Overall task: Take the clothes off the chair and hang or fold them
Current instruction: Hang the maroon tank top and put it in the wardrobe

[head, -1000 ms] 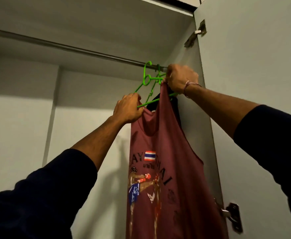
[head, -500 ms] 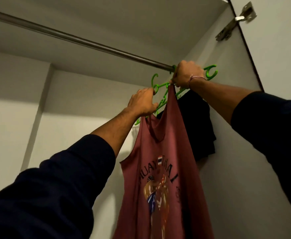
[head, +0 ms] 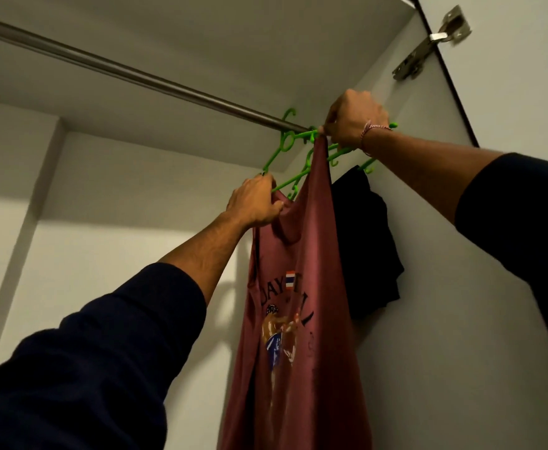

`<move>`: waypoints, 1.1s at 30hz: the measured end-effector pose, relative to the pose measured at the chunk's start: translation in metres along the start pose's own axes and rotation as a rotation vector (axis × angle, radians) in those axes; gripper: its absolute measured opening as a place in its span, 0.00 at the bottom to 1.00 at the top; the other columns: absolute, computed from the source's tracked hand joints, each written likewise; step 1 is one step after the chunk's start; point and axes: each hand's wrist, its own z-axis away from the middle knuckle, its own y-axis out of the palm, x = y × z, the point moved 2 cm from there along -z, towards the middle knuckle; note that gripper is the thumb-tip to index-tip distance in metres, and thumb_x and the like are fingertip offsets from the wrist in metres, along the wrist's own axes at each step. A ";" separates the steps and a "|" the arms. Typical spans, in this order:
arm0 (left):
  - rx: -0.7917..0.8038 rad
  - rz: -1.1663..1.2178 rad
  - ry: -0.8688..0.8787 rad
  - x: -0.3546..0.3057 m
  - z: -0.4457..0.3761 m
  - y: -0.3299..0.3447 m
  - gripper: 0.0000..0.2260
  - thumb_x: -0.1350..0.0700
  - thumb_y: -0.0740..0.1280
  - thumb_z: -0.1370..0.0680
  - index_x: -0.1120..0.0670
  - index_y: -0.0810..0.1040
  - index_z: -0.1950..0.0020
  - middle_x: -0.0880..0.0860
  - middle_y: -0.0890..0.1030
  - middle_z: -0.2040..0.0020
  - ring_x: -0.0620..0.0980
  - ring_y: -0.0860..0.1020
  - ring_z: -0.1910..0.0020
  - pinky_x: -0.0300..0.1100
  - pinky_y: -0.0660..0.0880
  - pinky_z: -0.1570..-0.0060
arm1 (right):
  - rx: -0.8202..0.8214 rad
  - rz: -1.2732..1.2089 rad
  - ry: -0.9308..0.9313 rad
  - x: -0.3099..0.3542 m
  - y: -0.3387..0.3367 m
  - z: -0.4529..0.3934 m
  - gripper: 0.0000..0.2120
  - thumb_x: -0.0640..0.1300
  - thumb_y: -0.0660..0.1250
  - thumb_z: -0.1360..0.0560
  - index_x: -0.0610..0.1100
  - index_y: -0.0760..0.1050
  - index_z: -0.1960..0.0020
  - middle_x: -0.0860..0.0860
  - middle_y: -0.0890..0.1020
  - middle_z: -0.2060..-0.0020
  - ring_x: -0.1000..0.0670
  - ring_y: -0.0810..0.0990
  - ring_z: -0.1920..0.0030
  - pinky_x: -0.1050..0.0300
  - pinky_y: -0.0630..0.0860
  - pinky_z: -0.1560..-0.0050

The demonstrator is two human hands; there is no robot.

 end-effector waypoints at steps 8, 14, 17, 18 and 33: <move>0.013 0.022 0.014 -0.023 0.014 0.016 0.19 0.50 0.69 0.23 0.56 0.73 0.35 0.56 0.77 0.38 0.58 0.75 0.39 0.54 0.74 0.41 | 0.025 -0.004 -0.058 -0.022 -0.004 0.022 0.14 0.56 0.75 0.27 0.49 0.84 0.47 0.47 0.85 0.58 0.44 0.85 0.56 0.46 0.83 0.52; 0.021 0.017 0.020 -0.033 0.020 0.021 0.20 0.50 0.69 0.23 0.56 0.72 0.34 0.56 0.76 0.37 0.57 0.75 0.38 0.54 0.74 0.40 | -0.036 0.115 -0.077 -0.032 0.004 0.032 0.12 0.54 0.72 0.24 0.49 0.83 0.45 0.45 0.84 0.51 0.41 0.83 0.50 0.51 0.77 0.55; 0.030 0.013 0.017 -0.034 0.023 0.025 0.20 0.49 0.69 0.23 0.56 0.72 0.35 0.57 0.77 0.38 0.58 0.76 0.39 0.55 0.75 0.41 | -0.052 0.165 -0.055 -0.040 0.012 0.034 0.11 0.51 0.71 0.23 0.48 0.82 0.43 0.43 0.82 0.48 0.38 0.82 0.47 0.48 0.77 0.50; 0.034 0.010 0.015 -0.034 0.024 0.027 0.20 0.48 0.69 0.23 0.56 0.72 0.35 0.57 0.77 0.37 0.58 0.75 0.39 0.55 0.75 0.41 | -0.049 0.165 -0.045 -0.043 0.014 0.034 0.12 0.51 0.71 0.23 0.48 0.82 0.43 0.43 0.82 0.48 0.37 0.81 0.47 0.47 0.78 0.49; 0.138 -0.055 -0.089 -0.042 0.095 0.020 0.19 0.52 0.68 0.21 0.56 0.71 0.32 0.56 0.77 0.36 0.59 0.75 0.37 0.55 0.74 0.39 | -0.026 0.119 -0.155 -0.053 -0.009 0.080 0.16 0.48 0.65 0.21 0.42 0.75 0.37 0.40 0.78 0.43 0.36 0.79 0.46 0.45 0.75 0.52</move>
